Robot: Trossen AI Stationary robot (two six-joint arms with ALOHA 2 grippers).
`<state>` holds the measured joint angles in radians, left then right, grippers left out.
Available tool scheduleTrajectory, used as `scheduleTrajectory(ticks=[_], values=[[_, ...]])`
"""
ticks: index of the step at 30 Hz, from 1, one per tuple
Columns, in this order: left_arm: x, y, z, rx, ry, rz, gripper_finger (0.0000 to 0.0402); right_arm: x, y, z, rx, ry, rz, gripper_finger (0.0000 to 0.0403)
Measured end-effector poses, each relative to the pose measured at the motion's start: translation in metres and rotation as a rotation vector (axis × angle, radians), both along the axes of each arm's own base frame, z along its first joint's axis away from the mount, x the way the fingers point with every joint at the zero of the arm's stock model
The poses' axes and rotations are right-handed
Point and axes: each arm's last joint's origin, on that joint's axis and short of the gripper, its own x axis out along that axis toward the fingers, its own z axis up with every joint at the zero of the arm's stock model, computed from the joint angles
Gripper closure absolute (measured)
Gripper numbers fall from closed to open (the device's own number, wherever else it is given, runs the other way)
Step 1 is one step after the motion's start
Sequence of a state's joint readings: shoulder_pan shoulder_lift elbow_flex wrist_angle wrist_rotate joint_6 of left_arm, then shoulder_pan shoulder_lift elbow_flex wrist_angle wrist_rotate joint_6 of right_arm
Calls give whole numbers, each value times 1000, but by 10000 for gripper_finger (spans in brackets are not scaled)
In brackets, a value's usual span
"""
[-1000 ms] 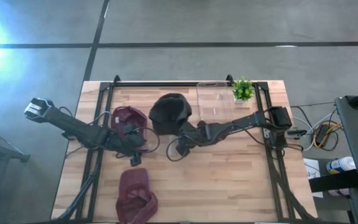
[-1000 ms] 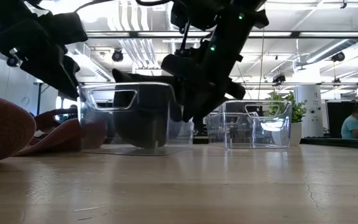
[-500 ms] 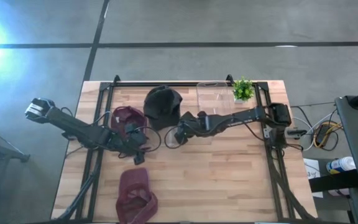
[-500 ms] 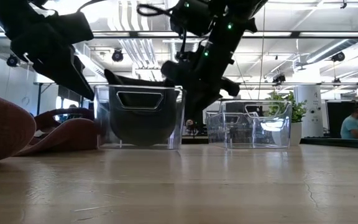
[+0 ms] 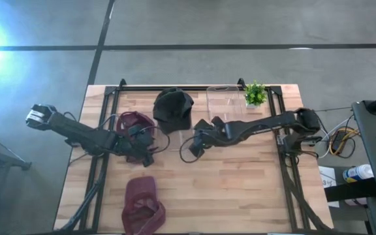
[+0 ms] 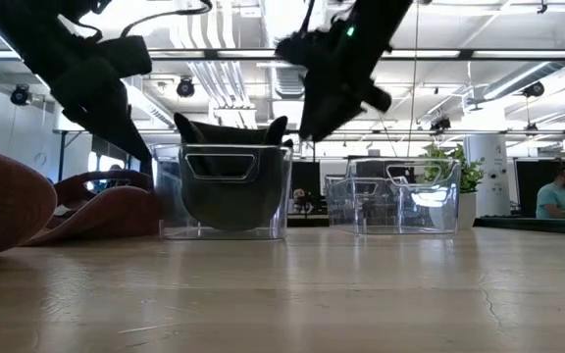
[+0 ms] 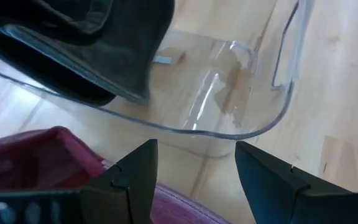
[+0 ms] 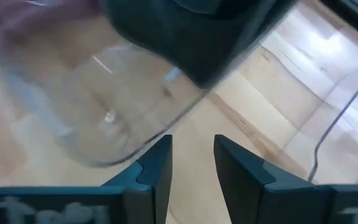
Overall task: Pick & Place hat
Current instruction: Adjust the left transparent bin, then put the bottom red cap into the right transparent bin
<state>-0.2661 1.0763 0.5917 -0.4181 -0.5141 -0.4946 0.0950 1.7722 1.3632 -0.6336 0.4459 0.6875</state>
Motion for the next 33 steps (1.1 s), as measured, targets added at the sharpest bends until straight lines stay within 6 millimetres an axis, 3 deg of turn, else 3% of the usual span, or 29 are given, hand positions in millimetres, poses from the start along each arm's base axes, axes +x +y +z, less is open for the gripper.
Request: scheduleTrajectory(ticks=[7,14,19,27,33], values=[[7,-7,26,-163,-98,81,193,-29,23,36,-21,-8,110,287],[16,-12,58,-424,-228,172,193,-50,39,51,-23,-23,176,287],[18,-14,69,-555,-303,283,193,-58,57,43,-27,6,236,284],[14,-26,65,-707,-355,425,193,-61,76,33,-47,36,311,293],[11,-38,64,-767,-325,394,193,-64,82,33,-65,43,352,300]])
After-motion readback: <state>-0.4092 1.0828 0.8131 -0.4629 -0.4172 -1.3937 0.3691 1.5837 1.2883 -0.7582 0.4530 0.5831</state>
